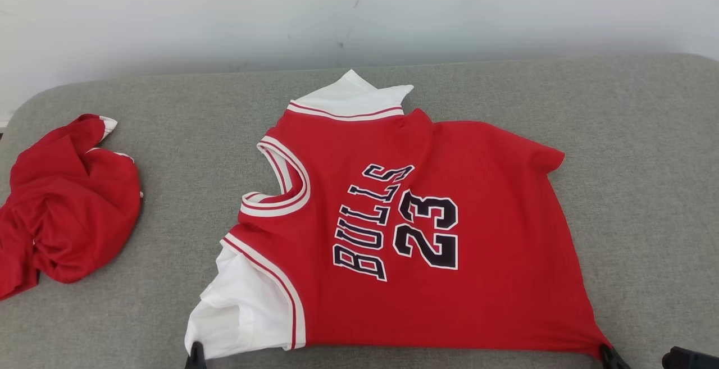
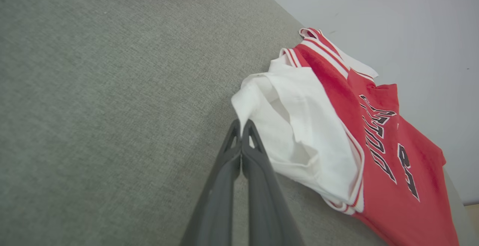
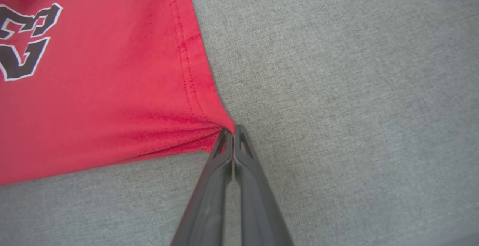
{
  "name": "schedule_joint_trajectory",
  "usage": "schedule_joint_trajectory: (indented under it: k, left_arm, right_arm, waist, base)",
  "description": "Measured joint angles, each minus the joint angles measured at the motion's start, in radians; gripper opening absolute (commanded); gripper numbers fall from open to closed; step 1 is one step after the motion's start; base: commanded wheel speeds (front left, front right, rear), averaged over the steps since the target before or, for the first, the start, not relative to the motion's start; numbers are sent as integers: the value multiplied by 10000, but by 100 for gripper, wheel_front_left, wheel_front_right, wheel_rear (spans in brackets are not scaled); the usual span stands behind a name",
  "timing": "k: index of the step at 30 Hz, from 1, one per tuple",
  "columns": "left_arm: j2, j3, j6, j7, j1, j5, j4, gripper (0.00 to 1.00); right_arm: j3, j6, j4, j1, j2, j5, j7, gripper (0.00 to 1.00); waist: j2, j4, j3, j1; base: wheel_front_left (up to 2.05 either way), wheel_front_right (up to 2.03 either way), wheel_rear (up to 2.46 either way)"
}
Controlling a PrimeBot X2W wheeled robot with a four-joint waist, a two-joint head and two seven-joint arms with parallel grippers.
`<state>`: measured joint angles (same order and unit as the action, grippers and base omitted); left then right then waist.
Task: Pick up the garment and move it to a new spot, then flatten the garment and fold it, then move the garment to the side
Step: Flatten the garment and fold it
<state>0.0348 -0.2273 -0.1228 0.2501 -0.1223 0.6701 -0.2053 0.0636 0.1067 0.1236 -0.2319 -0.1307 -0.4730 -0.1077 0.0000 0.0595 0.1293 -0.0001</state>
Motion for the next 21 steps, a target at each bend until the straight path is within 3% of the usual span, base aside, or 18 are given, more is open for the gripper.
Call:
schedule_joint_trajectory:
  k: [13, 14, 15, 21]
  left_arm:
    - [0, 132, 2, 0, -123, -107, -520, 0]
    - [0, 77, 0, 0, -154, -92, -610, 10]
    - [10, -42, 0, 2, -168, -75, -725, 100]
    - [100, -128, -13, 15, -154, 46, -1007, 100]
  right_arm:
    - [-46, 88, -646, -429, -12, 240, -1120, 0]
    - [-44, 90, -673, -456, -13, 282, -1197, 0]
    - [-23, 92, -803, -465, -4, 293, -1235, 100]
    - [102, 174, -1114, -477, -75, 497, -1639, 100]
  waist:
    - [0, 100, -73, 1]
    - [0, 101, -77, 1]
    - [0, 105, -87, 0]
    - [0, 139, -130, 1]
  base:
    - [0, 0, 0]
    - [0, 0, 0]
    - [0, 0, 0]
    - [0, 0, 0]
